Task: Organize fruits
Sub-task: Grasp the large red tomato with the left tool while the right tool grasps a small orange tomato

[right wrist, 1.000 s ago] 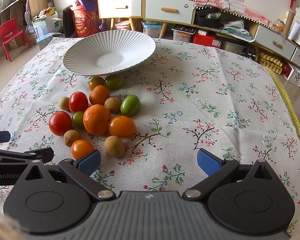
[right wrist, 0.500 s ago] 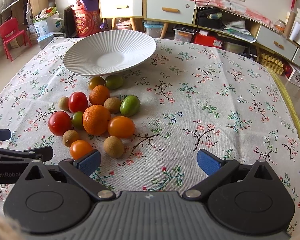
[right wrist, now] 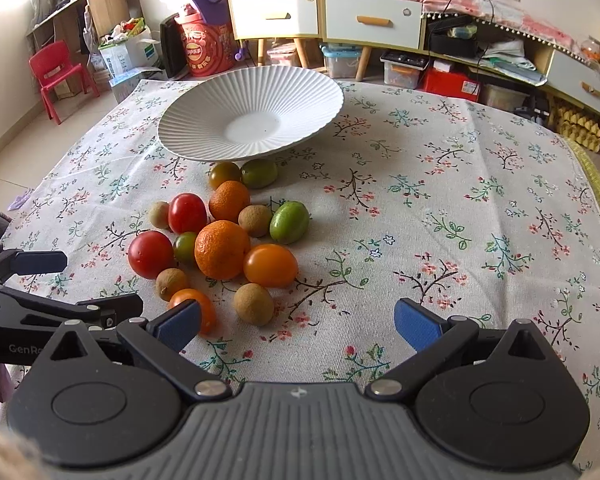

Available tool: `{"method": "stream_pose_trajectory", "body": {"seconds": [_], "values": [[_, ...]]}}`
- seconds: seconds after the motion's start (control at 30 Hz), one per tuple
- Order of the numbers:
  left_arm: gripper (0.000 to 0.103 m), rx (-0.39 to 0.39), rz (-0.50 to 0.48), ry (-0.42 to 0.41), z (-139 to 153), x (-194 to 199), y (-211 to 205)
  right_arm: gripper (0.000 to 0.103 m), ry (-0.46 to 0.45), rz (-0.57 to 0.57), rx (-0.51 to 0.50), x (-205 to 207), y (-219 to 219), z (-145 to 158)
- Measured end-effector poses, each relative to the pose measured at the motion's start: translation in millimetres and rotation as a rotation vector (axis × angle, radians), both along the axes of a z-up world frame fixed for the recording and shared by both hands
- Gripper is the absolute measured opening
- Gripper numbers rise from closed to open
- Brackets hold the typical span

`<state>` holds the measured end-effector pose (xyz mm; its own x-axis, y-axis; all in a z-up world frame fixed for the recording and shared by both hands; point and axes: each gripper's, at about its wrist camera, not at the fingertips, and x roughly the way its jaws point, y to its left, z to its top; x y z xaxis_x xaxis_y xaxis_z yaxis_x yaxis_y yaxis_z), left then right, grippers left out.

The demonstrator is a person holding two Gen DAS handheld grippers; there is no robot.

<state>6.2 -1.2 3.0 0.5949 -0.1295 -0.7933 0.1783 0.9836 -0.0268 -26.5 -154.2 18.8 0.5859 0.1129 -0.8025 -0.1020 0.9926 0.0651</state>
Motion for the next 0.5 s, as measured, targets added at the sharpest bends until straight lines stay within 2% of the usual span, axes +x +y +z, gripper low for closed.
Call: {"method": "stream_pose_trajectory", "body": {"seconds": [0.4,0.5], "values": [[0.097,-0.021,-0.018,-0.012,2.3,-1.7,2.9,0.102,0.001,0.020,0.032,0.1,0.0,4.4],[0.095,-0.034,-0.033,-0.016,0.9,-1.1,5.0,0.099,-0.003,0.029,0.035,-0.5,0.7,5.0]]}}
